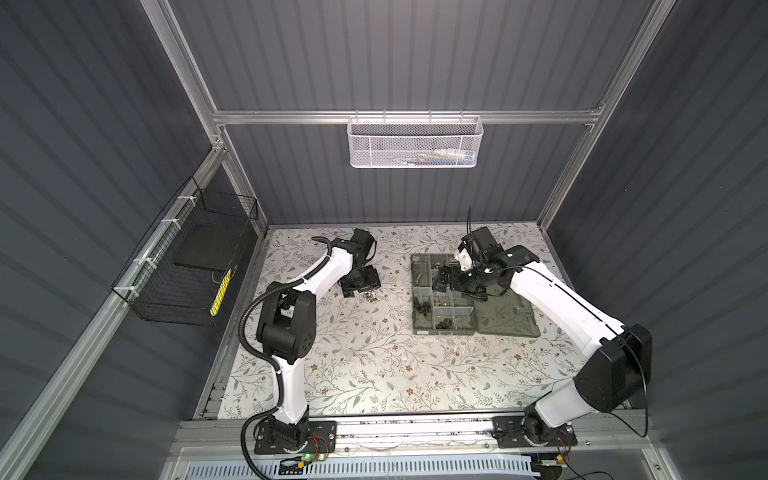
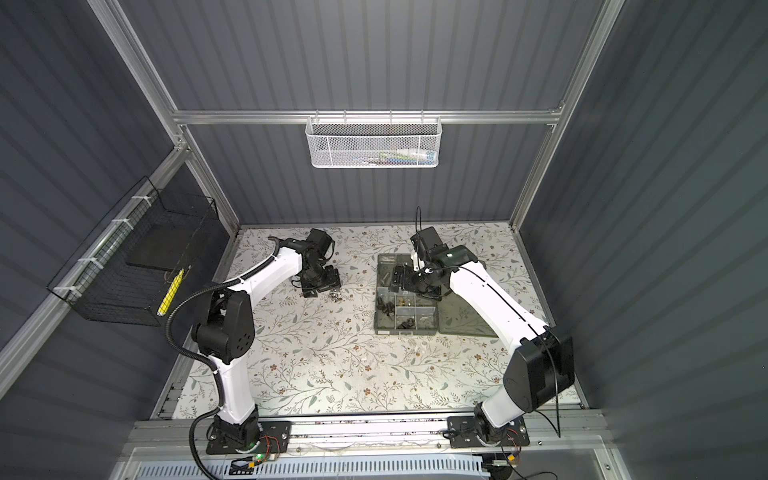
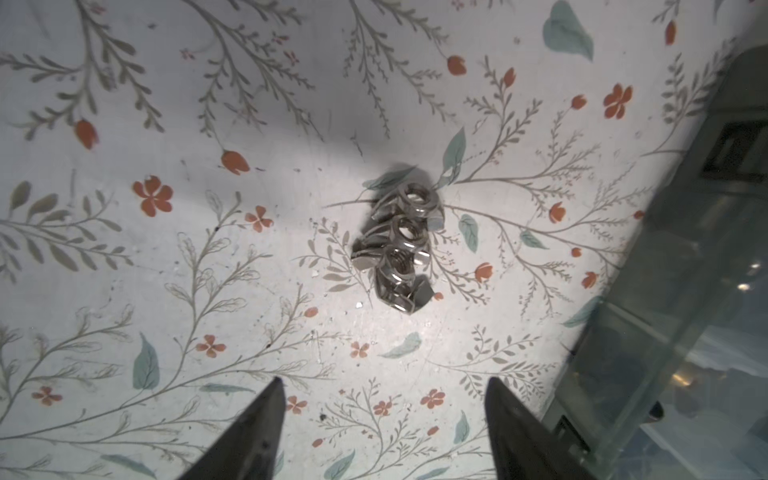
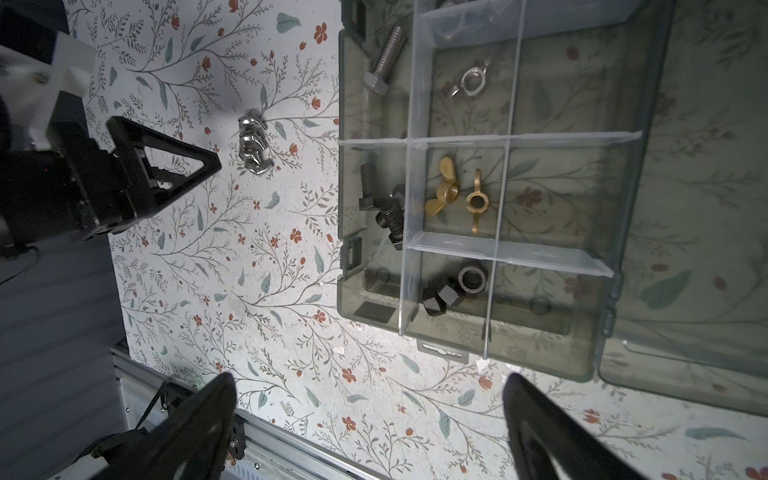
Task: Sort the screws and nuts into containers
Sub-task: 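Withdraw the left gripper from the box back to the pile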
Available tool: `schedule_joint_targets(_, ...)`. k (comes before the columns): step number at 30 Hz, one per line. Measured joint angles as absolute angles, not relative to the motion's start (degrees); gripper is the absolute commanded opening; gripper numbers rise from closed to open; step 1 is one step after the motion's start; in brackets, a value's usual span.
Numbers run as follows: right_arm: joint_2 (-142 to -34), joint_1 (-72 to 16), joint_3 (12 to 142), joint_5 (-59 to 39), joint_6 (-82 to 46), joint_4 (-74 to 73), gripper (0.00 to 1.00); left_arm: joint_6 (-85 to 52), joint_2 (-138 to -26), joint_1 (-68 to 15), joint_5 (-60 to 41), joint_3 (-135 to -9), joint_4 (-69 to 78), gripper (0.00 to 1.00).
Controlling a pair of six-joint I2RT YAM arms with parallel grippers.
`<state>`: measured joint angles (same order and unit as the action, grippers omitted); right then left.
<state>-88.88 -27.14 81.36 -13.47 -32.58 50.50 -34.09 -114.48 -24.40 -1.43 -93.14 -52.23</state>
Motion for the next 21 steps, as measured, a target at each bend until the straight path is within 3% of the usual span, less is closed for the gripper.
schedule_joint_targets(9,-88.9,-27.2,81.4,-12.1,-33.1,51.0,0.99,-32.8,-122.6,-24.9,-4.1,-94.7,-51.5,0.43)
schedule_joint_targets(21,-88.7,-27.2,81.3,-11.8,-33.5,51.0,0.99,-32.8,-123.4,-22.3,-6.1,-94.9,-49.7,0.38)
